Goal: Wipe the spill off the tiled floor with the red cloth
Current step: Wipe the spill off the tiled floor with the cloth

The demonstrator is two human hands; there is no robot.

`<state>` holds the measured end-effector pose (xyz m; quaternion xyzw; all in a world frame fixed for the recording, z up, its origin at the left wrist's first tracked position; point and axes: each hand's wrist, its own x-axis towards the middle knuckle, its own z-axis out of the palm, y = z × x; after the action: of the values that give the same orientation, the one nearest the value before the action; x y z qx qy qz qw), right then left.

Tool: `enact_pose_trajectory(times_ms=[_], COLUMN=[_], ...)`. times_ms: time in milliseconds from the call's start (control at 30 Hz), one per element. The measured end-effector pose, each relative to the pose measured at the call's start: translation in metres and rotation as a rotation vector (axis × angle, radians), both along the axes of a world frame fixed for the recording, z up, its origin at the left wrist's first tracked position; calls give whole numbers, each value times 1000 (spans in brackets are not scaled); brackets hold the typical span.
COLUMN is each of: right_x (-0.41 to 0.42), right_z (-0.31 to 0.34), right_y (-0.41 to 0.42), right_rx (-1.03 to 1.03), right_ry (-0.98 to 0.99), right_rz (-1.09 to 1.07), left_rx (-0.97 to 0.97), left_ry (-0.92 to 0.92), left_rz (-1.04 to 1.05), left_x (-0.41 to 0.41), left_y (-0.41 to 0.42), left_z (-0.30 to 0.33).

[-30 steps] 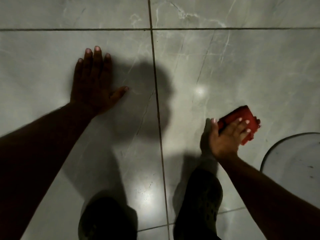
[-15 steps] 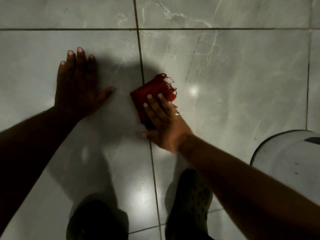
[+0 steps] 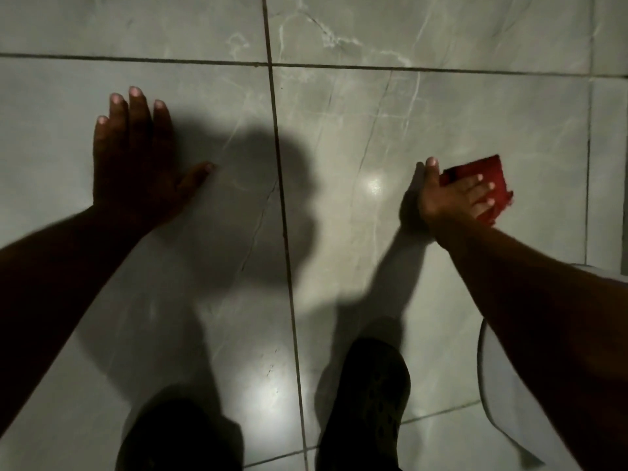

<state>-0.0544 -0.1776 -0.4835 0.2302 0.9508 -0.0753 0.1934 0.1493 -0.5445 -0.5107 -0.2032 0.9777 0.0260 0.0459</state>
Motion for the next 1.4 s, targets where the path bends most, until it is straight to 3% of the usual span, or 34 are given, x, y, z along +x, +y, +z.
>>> enact_pose_trajectory(times_ms=[67, 133, 400, 567, 633, 833, 967, 1033, 1233, 1400], right_x=[-1, 2, 24, 27, 17, -13, -15, -16, 40, 65], right_z=[2, 3, 9, 17, 19, 18, 18, 20, 10, 21], right_y=[-41, -77, -199, -145, -105, -18, -40, -77, -197, -136], right_rx=[-27, -23, -328, -266, -228, -55, 21, 18, -158, -252], right_ry=[11, 71, 53, -9, 6, -43, -37, -17, 20, -45], right_rz=[-144, -59, 890, 1336, 1294, 627, 243, 227, 779, 1460], left_rx=[22, 44, -7, -15, 13, 89, 100, 99, 108, 79], left_ry=[4, 3, -14, -46, -35, -3, 1, -11, -8, 22], left_rz=[6, 18, -88, -48, -53, -8, -4, -8, -32, -65], left_x=[5, 7, 7, 4, 8, 19, 31, 38, 36, 18], left_y=[4, 5, -12, -21, -20, -16, -24, -23, -26, -26], left_z=[0, 2, 14, 18, 16, 21, 25, 23, 23, 31])
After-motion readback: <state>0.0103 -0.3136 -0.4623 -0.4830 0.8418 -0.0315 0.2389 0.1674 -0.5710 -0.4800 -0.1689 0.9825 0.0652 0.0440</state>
